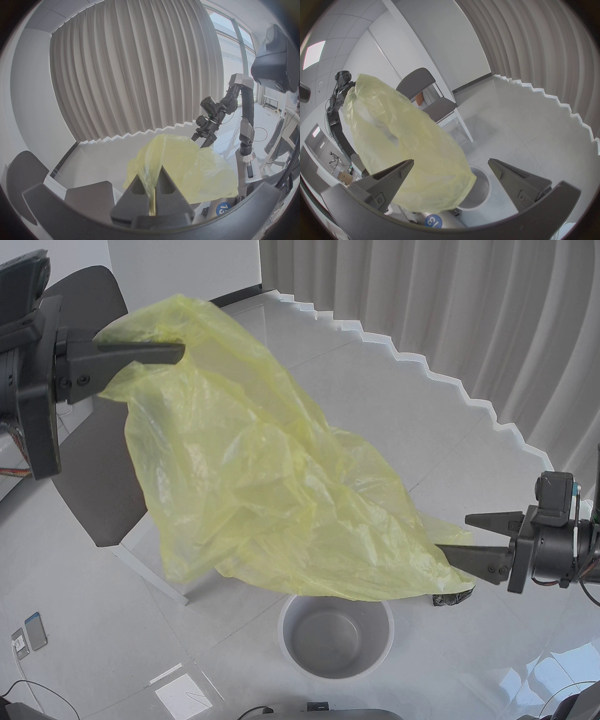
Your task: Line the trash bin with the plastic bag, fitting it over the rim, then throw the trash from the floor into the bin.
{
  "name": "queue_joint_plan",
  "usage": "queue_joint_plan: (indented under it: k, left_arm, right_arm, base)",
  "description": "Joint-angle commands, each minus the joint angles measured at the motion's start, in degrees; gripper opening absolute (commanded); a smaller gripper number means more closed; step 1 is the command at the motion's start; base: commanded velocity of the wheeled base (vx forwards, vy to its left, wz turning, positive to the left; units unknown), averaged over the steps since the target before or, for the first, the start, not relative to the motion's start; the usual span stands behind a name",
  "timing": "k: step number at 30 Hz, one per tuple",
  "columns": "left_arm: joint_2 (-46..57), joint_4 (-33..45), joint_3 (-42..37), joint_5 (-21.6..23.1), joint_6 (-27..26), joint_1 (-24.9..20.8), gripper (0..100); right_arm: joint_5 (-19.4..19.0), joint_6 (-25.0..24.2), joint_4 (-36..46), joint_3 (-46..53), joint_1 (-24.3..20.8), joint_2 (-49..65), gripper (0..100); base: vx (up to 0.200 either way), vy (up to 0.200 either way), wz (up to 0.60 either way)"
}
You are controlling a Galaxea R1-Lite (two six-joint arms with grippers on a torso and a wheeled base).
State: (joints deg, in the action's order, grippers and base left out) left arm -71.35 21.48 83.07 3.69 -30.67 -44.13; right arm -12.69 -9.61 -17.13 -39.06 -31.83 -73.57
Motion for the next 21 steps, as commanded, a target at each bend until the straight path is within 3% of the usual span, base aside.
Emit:
queue_joint_plan:
  k: [1, 10, 21]
  left_arm:
    - [0.5, -0.2, 0.3, 0.0, 0.3, 0.1, 0]
    - [1.2, -0.4, 0.3, 0.7, 0.3, 2.6, 0]
    - [0.4, -1.3, 0.9, 0.9, 0.3, 2.5, 0]
  right_arm:
    - [-0.1, 0.3, 0.4, 3.2, -0.8, 4.7, 100]
    - [-0.1, 0.3, 0.3, 5.0, -3.0, 5.5, 100]
    - [-0.7, -0.2, -6.2, 0.4, -3.1, -11.6, 100]
  base:
    - [0.000, 0.000, 0.00]
    - [0.000, 0.000, 0.00]
    - [0.000, 0.000, 0.00]
